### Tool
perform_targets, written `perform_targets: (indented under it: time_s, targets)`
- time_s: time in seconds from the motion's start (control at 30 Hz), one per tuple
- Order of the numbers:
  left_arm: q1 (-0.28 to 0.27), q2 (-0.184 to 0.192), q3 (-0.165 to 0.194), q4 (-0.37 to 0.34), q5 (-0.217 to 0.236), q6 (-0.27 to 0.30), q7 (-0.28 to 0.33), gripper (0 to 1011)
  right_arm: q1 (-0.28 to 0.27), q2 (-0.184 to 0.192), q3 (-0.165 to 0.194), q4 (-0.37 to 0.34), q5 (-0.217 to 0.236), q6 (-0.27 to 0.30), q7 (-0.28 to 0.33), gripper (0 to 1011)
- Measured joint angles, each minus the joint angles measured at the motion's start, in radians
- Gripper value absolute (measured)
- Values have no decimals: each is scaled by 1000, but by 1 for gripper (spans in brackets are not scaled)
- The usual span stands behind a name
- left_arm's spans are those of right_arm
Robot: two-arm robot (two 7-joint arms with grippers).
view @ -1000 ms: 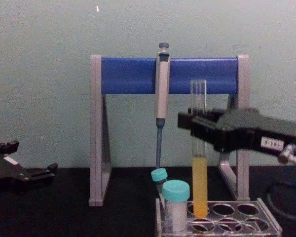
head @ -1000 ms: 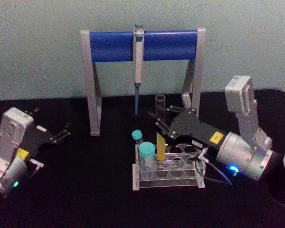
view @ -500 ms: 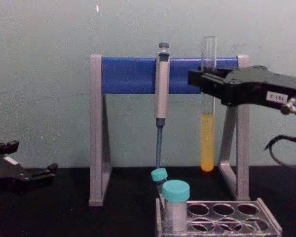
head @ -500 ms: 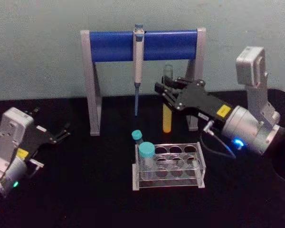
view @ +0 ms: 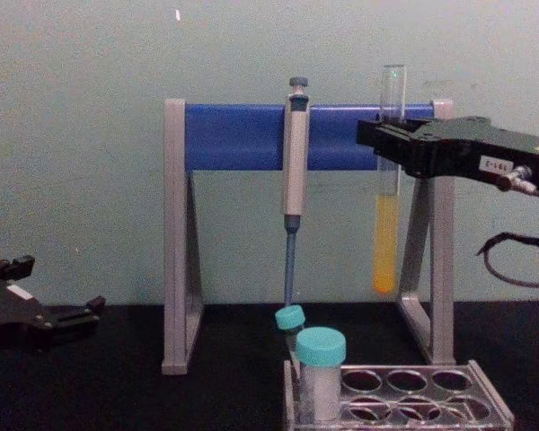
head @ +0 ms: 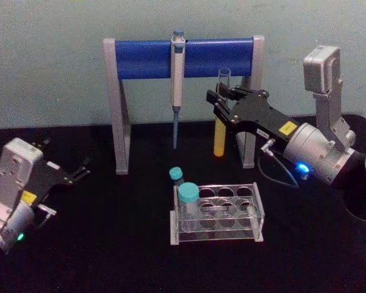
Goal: Pick up the test tube from the test tube rack, shake it, then place it back into the test tube rack.
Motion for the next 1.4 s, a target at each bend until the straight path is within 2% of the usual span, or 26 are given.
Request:
perform_targets:
  time_s: [0.27, 0.6, 0.83, 0.93, 1.07, 1.2, 1.4]
  targets:
    - [0, 0, 0, 0, 0, 0, 0, 1001, -17, -1, 17, -12, 5, 12, -20, 235]
    - [0, 0, 0, 0, 0, 0, 0, 1001, -107, 43, 52, -120, 15, 65, -57, 235]
    - [0, 0, 0, 0, 0, 0, 0, 1001, -150, 54, 50, -172, 46, 97, -46, 235]
    - [0, 0, 0, 0, 0, 0, 0, 1001, -149, 49, 38, -173, 60, 98, -30, 235]
    - [0, 0, 0, 0, 0, 0, 0, 1001, -120, 30, 7, -140, 78, 92, 2, 235]
    - [0, 0, 0, 0, 0, 0, 0, 1001, -81, 11, -16, -96, 76, 67, 10, 235]
    - [0, 0, 0, 0, 0, 0, 0, 1001, -44, -4, -22, -49, 58, 39, -1, 235]
